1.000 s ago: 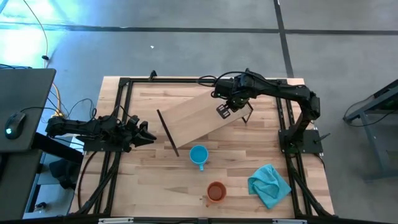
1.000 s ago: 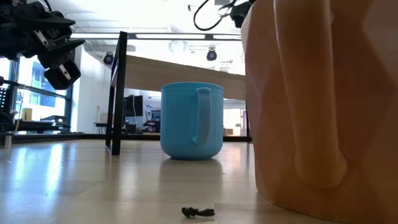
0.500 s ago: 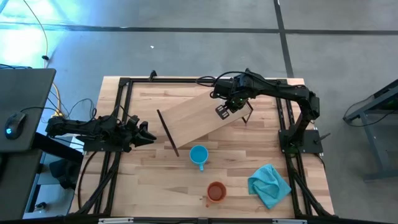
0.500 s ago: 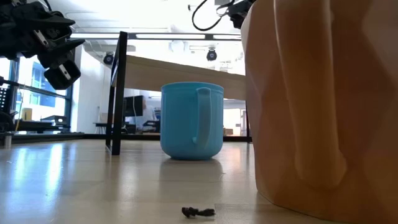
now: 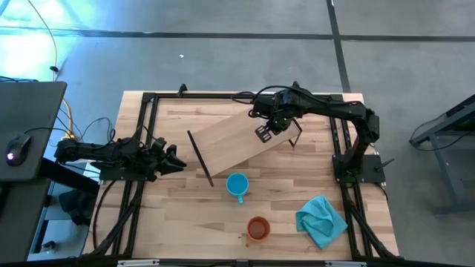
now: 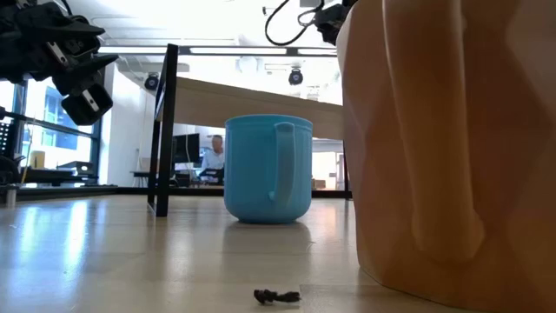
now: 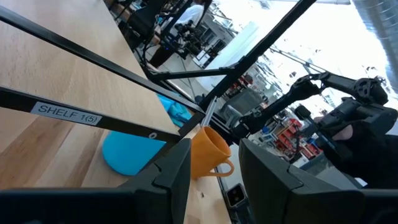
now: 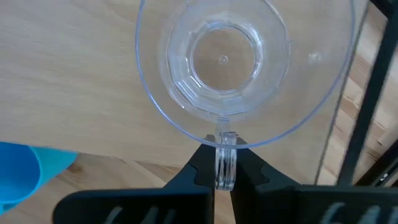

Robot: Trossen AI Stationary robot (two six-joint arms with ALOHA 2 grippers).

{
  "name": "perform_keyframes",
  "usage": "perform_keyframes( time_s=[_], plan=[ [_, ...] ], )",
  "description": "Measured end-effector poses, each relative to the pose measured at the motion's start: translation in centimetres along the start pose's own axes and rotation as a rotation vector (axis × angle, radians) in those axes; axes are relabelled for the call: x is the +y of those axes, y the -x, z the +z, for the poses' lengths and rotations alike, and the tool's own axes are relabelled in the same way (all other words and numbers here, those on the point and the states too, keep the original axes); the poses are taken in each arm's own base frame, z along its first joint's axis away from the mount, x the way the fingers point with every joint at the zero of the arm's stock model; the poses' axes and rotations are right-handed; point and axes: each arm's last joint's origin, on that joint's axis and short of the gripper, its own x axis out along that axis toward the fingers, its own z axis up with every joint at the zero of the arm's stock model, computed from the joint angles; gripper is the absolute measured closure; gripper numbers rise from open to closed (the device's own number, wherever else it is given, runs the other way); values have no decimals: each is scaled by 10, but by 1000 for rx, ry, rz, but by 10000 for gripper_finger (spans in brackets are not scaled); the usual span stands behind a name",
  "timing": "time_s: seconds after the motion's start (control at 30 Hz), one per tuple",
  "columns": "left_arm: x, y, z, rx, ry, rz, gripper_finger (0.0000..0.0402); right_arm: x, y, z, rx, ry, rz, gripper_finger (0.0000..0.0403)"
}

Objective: Stack small to large cups/mugs on shelf
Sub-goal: Put the transparent mug on the shelf

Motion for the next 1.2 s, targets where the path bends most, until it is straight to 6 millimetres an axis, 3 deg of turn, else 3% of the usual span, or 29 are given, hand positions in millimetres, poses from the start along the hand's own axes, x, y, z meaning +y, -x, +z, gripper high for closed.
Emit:
perform_keyframes(
  time_s=[0.37,0.77,1.2],
  plan=[
    [0,0,0,2,0,-2,277,3,-4,1,21,2,16,400],
    [0,0,0,2,-3,-2,277,3,-4,2,16,1,9,334],
    [0,0,0,2,-4,-2,277,0,-4,0,11,4,-35,329]
  ],
)
